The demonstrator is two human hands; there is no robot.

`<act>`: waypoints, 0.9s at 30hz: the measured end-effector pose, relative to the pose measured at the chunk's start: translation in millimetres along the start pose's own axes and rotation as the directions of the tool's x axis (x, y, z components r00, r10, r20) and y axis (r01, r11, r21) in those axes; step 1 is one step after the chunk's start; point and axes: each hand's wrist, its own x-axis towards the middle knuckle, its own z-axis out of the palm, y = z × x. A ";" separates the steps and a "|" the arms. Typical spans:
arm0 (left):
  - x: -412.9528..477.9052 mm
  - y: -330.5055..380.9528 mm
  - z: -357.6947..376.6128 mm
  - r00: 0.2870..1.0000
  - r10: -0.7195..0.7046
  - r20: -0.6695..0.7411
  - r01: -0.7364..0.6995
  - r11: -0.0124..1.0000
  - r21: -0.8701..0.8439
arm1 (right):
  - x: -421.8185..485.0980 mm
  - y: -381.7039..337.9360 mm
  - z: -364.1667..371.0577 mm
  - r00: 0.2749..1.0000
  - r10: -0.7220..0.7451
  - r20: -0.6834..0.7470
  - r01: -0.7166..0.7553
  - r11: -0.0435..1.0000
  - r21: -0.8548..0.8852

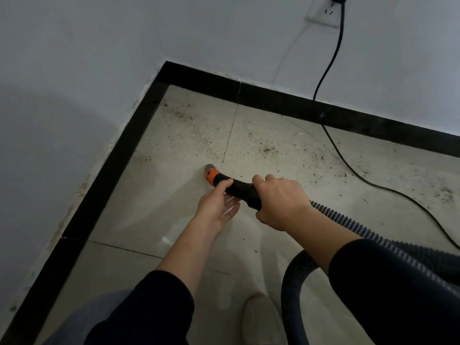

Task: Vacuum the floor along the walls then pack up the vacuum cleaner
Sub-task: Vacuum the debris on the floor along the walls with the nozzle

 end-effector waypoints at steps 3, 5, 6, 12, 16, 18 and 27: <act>-0.7 -4.2 3.1 1.000 -0.009 0.024 0.009 1.000 0.024 | -3.6 4.7 1.4 1.000 0.006 -0.002 -0.006 1.000 -0.007; -1.0 -6.8 5.1 0.999 -0.016 0.035 0.014 0.999 0.039 | -5.8 8.0 2.5 1.000 0.010 0.002 -0.010 1.000 -0.011; -1.4 -7.7 6.1 0.999 -0.021 0.036 0.019 0.999 0.042 | -7.0 9.8 3.1 1.000 0.009 0.004 -0.009 1.000 -0.017; -2.9 -10.1 9.8 0.993 -0.090 0.079 0.089 0.996 0.025 | -13.7 21.3 5.8 1.000 -0.008 0.025 0.009 0.998 -0.067; -3.8 -13.6 14.1 0.989 -0.110 0.101 0.107 0.994 0.035 | -19.4 28.4 7.2 0.999 -0.009 0.033 0.012 0.997 -0.074; -4.3 -16.3 18.1 0.987 -0.117 0.114 0.112 0.993 0.047 | -23.6 33.1 7.1 0.999 -0.009 0.034 0.012 0.996 -0.083; -8.1 -31.2 38.2 0.965 -0.174 0.198 0.158 0.983 0.095 | -40.8 55.8 10.3 0.999 0.023 0.037 -0.018 0.992 -0.128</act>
